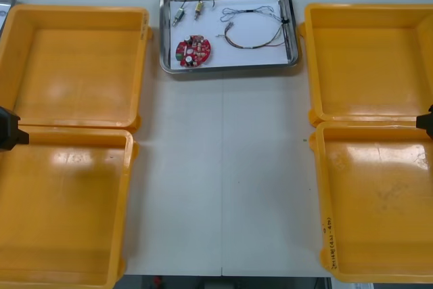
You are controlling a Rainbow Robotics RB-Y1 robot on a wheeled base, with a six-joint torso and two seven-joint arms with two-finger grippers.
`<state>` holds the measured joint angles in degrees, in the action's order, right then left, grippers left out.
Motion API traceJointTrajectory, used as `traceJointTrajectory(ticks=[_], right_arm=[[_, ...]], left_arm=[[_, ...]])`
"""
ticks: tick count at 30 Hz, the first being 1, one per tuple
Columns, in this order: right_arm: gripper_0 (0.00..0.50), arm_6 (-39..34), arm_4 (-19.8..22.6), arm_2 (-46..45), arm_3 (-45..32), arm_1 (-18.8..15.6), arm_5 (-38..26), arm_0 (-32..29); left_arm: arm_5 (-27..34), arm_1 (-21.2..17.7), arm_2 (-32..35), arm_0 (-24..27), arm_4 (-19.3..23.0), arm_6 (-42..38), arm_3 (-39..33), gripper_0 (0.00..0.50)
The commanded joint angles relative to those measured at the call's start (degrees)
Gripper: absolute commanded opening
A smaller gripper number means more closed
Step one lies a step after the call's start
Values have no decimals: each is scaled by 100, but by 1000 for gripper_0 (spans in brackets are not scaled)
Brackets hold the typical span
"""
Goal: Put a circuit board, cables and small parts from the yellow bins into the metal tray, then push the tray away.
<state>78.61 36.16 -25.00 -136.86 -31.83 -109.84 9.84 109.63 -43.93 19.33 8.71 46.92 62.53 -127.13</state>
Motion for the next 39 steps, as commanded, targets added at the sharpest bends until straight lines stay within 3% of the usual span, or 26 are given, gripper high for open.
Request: traceJointTrajectory(ticks=[1, 14, 19, 28, 39], right_arm=[[500, 207, -4, -216, 107, -184, -16, -316], [500, 242, 102, -128, 889, -96, -16, -149], [500, 207, 427, -75, 1434, -157, -16, 62], [500, 163, 550, 127, 1495, -518, -16, 185], [500, 146, 568, 162, 1566, -632, -16, 343]], left_arm=[[37, -239, 168, -88, -34, 181, -128, 500], [37, -239, 168, -88, -34, 181, -128, 500], [37, -239, 168, -88, -34, 181, -128, 500], [37, -239, 168, -88, -34, 181, -128, 500], [37, -239, 168, -88, -34, 181, -128, 500]])
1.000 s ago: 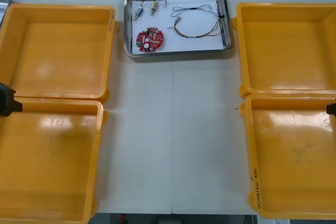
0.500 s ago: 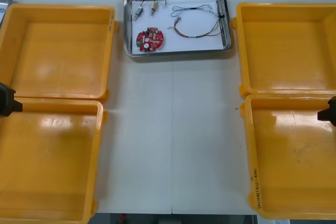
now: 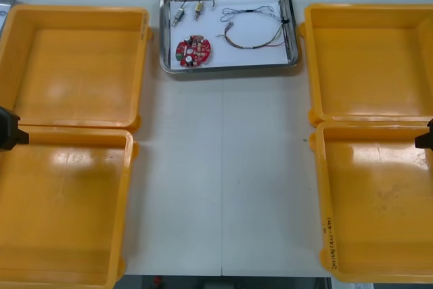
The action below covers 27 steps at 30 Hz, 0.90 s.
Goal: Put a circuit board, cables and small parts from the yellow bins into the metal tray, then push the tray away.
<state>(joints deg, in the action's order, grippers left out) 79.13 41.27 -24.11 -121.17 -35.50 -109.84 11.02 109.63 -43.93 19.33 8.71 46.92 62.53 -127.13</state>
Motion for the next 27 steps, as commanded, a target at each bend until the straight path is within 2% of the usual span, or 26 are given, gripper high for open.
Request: traceJointTrajectory(ticks=[1, 27], right_arm=[[500, 94, 57, 82, -3, -265, -16, 243], [500, 155, 101, 355, -3, -309, -16, 383]], left_arm=[[37, -239, 168, -88, -34, 181, -128, 500], [37, -239, 168, -88, -34, 181, -128, 500]])
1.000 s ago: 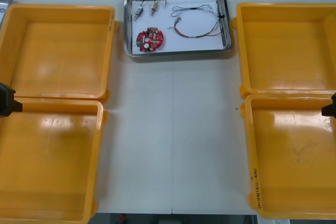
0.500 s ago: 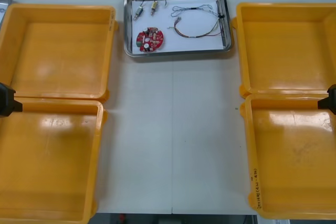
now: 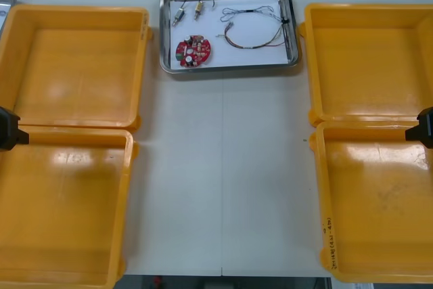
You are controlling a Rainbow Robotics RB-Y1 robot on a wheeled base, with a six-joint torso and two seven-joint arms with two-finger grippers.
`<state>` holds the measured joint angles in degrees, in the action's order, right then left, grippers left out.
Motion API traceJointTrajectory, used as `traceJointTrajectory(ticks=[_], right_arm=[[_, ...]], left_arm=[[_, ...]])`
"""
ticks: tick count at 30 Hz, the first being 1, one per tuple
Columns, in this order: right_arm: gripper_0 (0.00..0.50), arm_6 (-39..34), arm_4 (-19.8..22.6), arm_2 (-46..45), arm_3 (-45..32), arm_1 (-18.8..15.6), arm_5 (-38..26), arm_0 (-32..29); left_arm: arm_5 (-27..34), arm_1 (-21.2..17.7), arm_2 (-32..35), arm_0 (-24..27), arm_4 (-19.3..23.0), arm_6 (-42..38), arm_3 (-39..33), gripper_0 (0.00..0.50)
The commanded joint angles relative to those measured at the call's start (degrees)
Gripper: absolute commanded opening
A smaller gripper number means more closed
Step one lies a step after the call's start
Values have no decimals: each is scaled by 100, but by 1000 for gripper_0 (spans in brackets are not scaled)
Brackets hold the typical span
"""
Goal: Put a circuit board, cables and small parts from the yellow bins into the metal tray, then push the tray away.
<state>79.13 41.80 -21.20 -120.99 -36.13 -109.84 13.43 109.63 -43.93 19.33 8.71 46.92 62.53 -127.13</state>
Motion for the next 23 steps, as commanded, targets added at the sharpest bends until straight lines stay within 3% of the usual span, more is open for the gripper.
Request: traceJointTrajectory(ticks=[1, 23], right_arm=[[500, 155, 47, 64, -21, -246, -16, 142], [500, 155, 47, 64, -21, -246, -16, 142]], left_arm=[[37, -238, 167, -88, -34, 181, -128, 500], [37, -238, 167, -88, -34, 181, -128, 500]])
